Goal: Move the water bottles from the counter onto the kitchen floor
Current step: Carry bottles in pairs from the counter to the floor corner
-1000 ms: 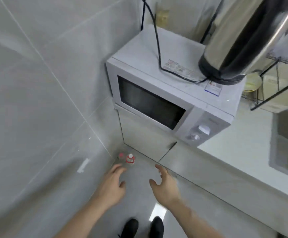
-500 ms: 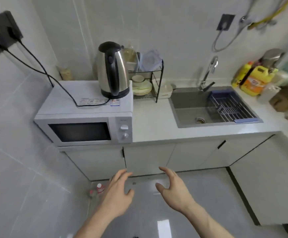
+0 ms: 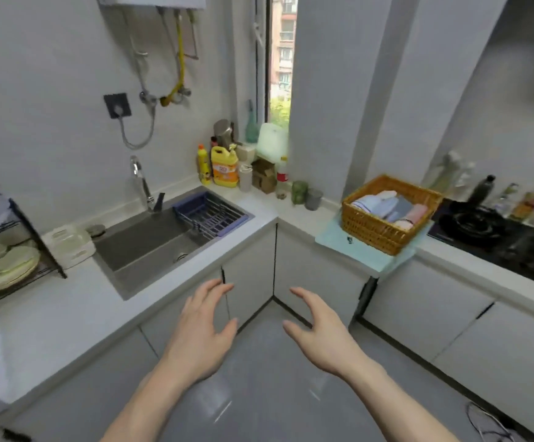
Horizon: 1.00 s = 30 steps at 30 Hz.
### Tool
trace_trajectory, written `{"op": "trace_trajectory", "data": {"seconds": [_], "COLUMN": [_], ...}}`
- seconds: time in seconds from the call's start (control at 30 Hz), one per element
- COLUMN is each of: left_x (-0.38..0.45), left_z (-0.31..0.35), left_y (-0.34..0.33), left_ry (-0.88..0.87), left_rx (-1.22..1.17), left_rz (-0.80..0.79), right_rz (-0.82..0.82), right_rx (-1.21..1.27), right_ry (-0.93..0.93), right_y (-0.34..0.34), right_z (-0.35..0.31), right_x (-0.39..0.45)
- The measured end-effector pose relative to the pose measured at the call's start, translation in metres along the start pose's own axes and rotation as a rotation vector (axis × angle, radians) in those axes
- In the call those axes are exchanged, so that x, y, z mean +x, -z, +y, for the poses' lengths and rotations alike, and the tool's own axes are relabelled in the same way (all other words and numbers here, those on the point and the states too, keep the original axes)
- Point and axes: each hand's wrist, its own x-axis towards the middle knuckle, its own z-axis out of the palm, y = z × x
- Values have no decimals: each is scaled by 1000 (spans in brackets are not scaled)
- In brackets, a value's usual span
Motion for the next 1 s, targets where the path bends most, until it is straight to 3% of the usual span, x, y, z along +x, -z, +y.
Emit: {"op": "trace_trajectory", "data": {"seconds": [0.37, 0.73, 1.0], "left_x": [119, 235, 262], "left_z": [211, 361, 479], "left_y": [-125, -258, -349], "left_ry": [-362, -692, -909], "left_rx": [13, -75, -92], "left_rz": [-153, -364, -500], "right_rz": [310, 622, 803], "right_rx": [26, 72, 60], "right_ry": [-146, -426, -572], "right_y": [206, 328, 405], "right_z": [140, 253, 323], "right_x": [-6, -22, -60]}}
